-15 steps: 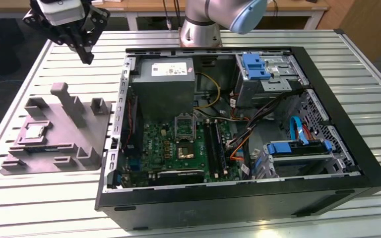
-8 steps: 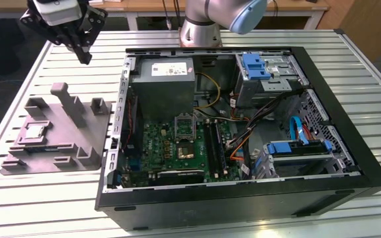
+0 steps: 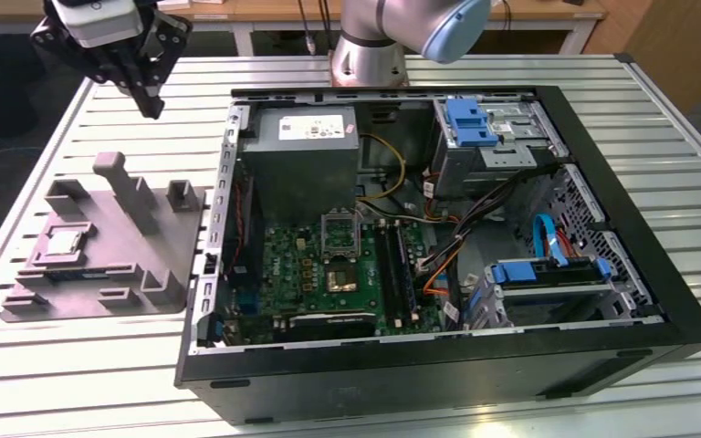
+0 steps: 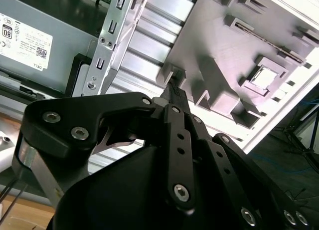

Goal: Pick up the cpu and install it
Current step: 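Reach for the cpu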

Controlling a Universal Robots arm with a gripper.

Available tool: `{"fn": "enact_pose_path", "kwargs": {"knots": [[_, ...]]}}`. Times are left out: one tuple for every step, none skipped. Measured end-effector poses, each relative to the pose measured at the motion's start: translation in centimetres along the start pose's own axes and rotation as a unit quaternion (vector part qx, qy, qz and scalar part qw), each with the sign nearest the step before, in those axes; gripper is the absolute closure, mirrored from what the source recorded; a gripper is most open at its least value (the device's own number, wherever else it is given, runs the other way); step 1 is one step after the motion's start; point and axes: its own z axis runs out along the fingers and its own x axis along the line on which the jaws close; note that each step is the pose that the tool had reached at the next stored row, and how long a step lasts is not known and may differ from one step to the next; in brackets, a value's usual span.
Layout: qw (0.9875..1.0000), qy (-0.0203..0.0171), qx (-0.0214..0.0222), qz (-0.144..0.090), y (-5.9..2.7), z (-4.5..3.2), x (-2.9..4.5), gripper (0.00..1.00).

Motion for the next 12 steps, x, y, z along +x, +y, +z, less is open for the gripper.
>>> {"fn": "enact_pose_path", "kwargs": {"knots": [[1.0,0.0,0.0,0.0,0.0,0.0,0.06,0.89],[1.0,0.0,0.0,0.0,-0.01,0.0,0.12,0.89],[1.0,0.0,0.0,0.0,-0.01,0.0,0.17,0.89],[1.0,0.0,0.0,0.0,-0.02,0.0,0.23,0.89],[1.0,0.0,0.0,0.0,-0.02,0.0,0.28,0.89],[1.0,0.0,0.0,0.0,-0.03,0.0,0.34,0.89],[1.0,0.0,0.0,0.0,-0.03,0.0,0.39,0.89],[1.0,0.0,0.0,0.0,-0.03,0.0,0.44,0.89],[1.0,0.0,0.0,0.0,-0.04,0.0,0.49,0.89],[1.0,0.0,0.0,0.0,-0.04,0.0,0.55,0.89],[1.0,0.0,0.0,0.0,-0.04,0.0,0.6,0.89],[1.0,0.0,0.0,0.0,-0.05,0.0,0.65,0.89]]}}
